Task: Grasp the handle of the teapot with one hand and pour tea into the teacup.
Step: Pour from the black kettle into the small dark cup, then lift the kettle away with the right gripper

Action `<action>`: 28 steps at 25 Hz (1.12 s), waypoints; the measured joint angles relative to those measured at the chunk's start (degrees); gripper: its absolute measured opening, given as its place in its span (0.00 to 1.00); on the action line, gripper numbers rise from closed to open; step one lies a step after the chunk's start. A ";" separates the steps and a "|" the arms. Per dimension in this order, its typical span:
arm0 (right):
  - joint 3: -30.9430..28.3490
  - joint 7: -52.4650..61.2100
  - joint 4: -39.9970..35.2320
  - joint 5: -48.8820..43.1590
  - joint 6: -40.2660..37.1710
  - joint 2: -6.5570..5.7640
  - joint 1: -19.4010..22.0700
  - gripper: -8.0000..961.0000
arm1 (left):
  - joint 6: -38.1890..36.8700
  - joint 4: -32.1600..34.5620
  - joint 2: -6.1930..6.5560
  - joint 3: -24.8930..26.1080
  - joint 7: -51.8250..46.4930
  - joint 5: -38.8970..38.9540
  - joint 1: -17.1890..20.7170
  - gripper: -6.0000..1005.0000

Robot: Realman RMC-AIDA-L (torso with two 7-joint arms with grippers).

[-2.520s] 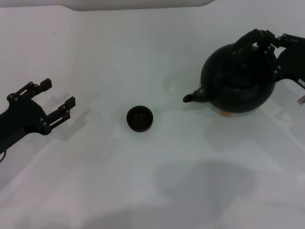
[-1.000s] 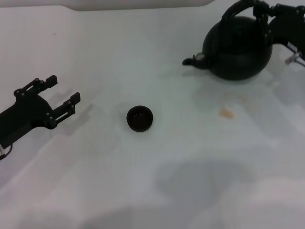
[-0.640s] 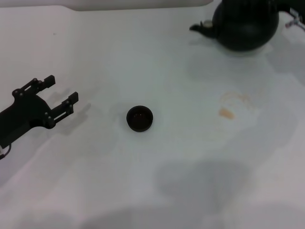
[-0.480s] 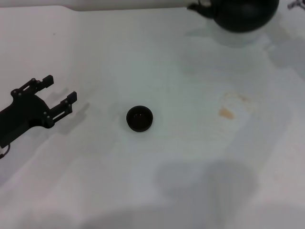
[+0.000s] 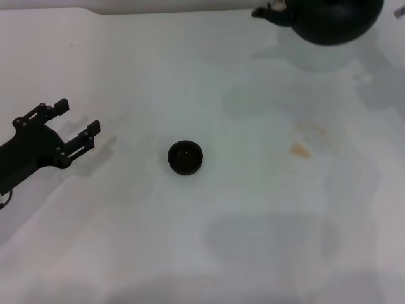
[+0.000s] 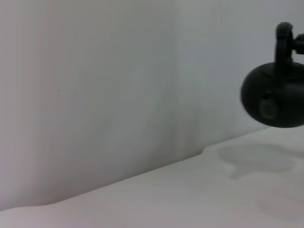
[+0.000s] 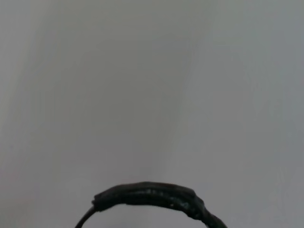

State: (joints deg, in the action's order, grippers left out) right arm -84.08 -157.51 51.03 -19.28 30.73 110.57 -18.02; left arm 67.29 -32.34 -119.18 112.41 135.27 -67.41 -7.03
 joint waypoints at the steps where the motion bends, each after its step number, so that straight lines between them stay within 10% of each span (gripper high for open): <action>1: 0.07 0.21 2.03 -1.51 -1.28 0.40 1.53 0.12 | -0.14 0.02 0.00 0.00 0.00 0.00 -0.13 0.74; 17: 0.99 11.54 10.98 -23.84 -2.92 4.50 11.53 0.12 | 0.09 0.67 0.00 -0.05 0.00 -0.07 -0.45 0.74; 28: 5.22 11.38 20.66 -25.61 -5.55 4.50 17.37 0.12 | 0.38 0.84 0.00 -0.49 0.00 -0.50 0.20 0.74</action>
State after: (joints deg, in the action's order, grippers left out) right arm -78.86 -146.13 71.69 -44.90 25.18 115.07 -0.65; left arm 67.66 -31.50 -119.18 111.93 135.26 -67.90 -6.82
